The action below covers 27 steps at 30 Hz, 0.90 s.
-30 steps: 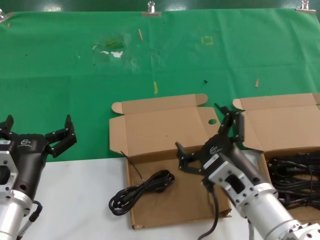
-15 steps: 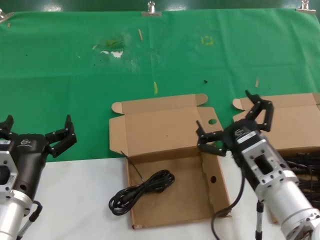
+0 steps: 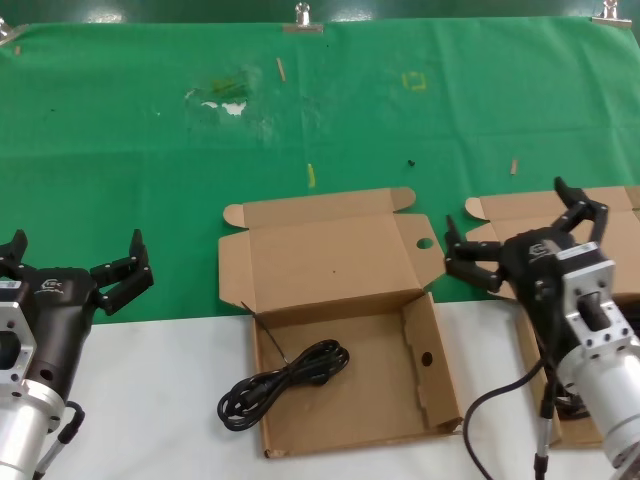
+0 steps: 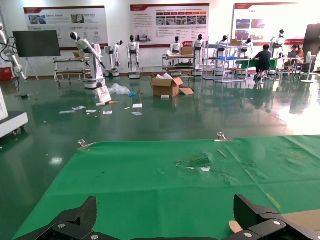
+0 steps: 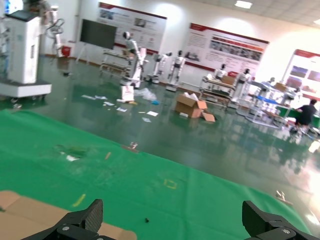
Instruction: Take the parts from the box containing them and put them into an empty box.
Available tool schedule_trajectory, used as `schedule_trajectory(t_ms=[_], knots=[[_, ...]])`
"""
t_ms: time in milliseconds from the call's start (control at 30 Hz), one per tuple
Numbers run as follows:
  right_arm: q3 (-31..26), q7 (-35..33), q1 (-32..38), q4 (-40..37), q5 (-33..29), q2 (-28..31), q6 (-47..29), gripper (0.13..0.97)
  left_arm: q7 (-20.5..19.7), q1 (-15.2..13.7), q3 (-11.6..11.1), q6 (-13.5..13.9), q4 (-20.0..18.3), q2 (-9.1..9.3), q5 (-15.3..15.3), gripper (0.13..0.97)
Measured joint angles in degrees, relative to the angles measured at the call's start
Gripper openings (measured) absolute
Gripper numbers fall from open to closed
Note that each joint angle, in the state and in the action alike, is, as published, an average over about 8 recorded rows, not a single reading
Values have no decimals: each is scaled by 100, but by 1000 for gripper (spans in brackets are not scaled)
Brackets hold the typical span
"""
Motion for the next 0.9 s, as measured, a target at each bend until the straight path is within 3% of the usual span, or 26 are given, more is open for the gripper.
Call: schedule_trajectory(t_ms=[467, 900], knots=[[1039, 1352, -231, -208, -624, -313, -537, 966, -1, 0, 0, 0, 0, 0, 0, 966], [1114, 1451, -248, -224, -670, -336, -576, 966, -1, 0, 0, 0, 0, 0, -1, 966]])
